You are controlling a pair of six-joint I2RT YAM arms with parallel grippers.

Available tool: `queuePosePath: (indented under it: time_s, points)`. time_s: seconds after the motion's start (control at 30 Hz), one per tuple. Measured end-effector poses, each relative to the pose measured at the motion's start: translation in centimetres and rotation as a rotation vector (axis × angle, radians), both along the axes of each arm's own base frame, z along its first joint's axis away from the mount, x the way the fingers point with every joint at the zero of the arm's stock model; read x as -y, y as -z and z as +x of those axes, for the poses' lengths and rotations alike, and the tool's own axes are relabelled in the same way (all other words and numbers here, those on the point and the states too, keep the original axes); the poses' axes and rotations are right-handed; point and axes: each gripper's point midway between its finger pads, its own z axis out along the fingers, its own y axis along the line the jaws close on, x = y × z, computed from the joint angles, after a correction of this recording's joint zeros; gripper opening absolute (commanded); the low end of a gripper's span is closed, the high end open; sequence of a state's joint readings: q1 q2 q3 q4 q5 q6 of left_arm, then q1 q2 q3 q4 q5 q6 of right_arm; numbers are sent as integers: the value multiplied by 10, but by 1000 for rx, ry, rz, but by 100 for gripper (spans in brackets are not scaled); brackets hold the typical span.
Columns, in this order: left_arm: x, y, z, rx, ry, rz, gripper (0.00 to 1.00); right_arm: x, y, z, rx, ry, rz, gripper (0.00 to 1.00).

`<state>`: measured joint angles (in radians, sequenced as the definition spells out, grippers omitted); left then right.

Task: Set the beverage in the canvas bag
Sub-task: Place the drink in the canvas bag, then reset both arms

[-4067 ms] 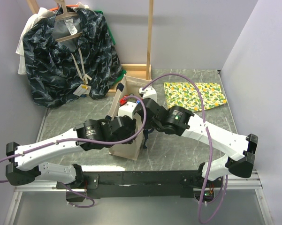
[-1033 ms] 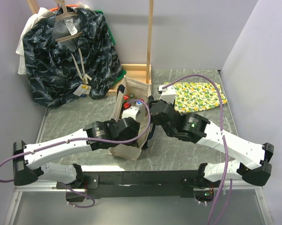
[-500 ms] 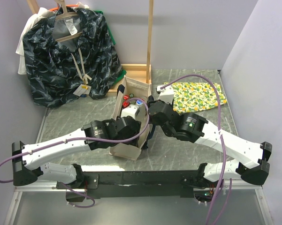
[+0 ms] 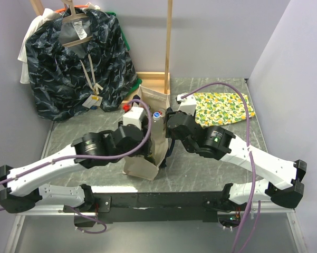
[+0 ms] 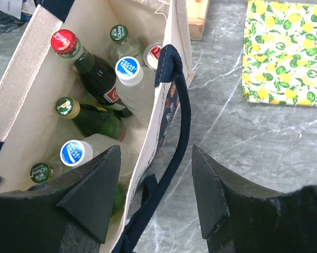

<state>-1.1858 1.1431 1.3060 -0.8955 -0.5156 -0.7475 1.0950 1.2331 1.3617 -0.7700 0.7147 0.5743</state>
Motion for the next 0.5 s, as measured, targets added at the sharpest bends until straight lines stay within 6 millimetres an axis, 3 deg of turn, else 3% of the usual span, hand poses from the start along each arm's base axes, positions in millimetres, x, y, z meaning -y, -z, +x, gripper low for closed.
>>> queuePosePath:
  time_s: [0.13, 0.3, 0.5]
  points:
    - [-15, -20, 1, 54, -24, -46, 80, 0, -1, 0, 3, -3, -3, 64]
    - [-39, -50, 5, 143, -73, -113, 98, 0, -4, 0, 10, -10, -10, 64]
    - [-62, -67, 9, 214, -129, -130, 96, 1, -5, 1, 14, -12, -15, 64]
